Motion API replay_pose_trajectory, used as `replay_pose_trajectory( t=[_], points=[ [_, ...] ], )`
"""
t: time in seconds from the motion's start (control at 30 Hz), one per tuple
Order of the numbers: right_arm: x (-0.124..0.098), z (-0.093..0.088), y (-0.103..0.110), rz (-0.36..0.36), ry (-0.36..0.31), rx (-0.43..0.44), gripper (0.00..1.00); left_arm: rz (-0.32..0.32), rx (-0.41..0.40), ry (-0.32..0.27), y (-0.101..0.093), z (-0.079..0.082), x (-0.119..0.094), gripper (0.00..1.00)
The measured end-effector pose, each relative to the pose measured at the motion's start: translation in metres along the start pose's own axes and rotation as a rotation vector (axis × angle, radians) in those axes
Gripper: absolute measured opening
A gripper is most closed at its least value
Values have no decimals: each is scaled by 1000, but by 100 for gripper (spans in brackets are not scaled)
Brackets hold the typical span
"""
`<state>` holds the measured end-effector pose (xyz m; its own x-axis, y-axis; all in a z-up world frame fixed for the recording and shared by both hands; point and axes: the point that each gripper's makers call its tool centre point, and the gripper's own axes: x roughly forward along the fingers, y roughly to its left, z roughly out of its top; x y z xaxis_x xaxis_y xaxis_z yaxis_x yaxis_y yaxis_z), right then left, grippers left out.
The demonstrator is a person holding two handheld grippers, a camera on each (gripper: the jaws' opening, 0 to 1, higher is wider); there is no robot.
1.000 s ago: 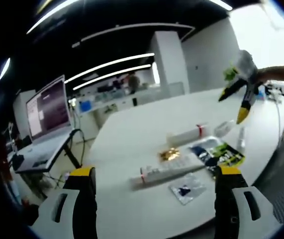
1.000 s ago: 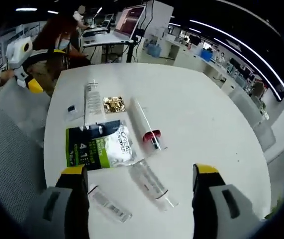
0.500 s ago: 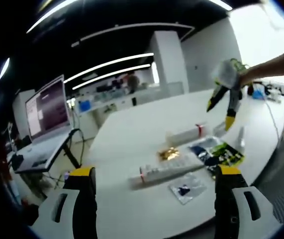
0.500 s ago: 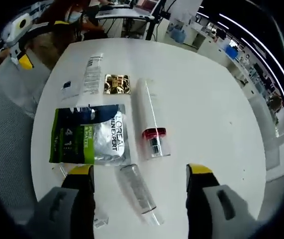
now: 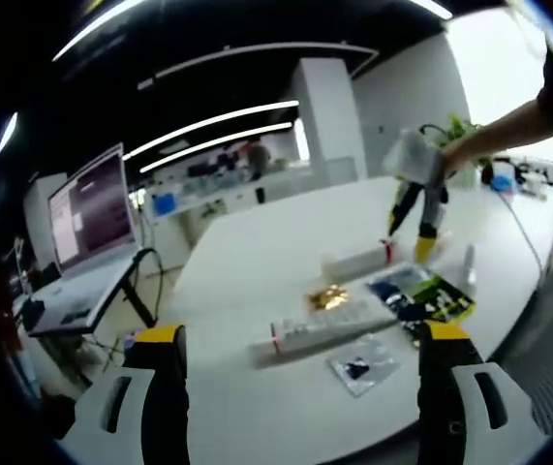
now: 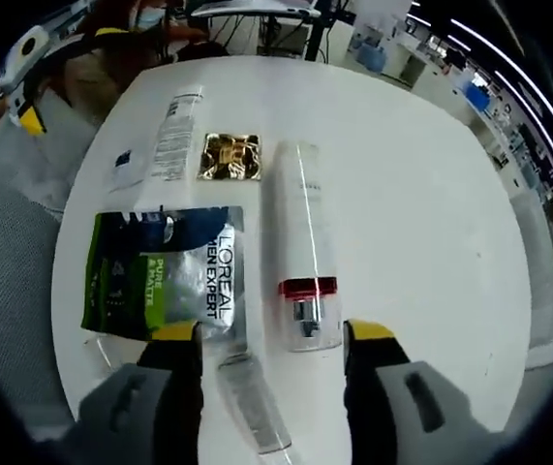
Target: Arrange the skincare products in the storage area until every visible bottle or jar stands upright without overlapping.
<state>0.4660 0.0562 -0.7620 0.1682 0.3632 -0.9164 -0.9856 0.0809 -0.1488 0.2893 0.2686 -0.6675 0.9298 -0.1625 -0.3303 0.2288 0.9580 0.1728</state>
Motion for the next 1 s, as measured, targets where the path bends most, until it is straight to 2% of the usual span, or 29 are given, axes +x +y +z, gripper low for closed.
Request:
replay_pose_trajectory(
  t=[0.17, 0.37, 0.6, 0.63, 0.67, 0.8, 1.0],
  points=[
    [6, 4, -6, 22, 9, 13, 52, -6, -3, 3, -1, -1, 1, 97],
    [17, 4, -13, 42, 53, 4, 48, -2, -1, 5, 0, -1, 1, 97],
    [26, -10, -19, 78, 125, 10, 44, -4, -1, 9, 0, -2, 1, 97],
    [26, -7, -18, 93, 108, 33, 42, -3, 0, 12, 0, -3, 1, 97],
    [27, -7, -19, 85, 110, 46, 41, -1, 1, 14, 0, -3, 1, 97],
    [27, -9, -14, 133, 116, 62, 35, 1, 4, 18, 1, -4, 1, 97],
    [28, -9, -17, 125, 127, 59, 28, 11, 17, 18, 2, -3, 0, 94]
  ],
)
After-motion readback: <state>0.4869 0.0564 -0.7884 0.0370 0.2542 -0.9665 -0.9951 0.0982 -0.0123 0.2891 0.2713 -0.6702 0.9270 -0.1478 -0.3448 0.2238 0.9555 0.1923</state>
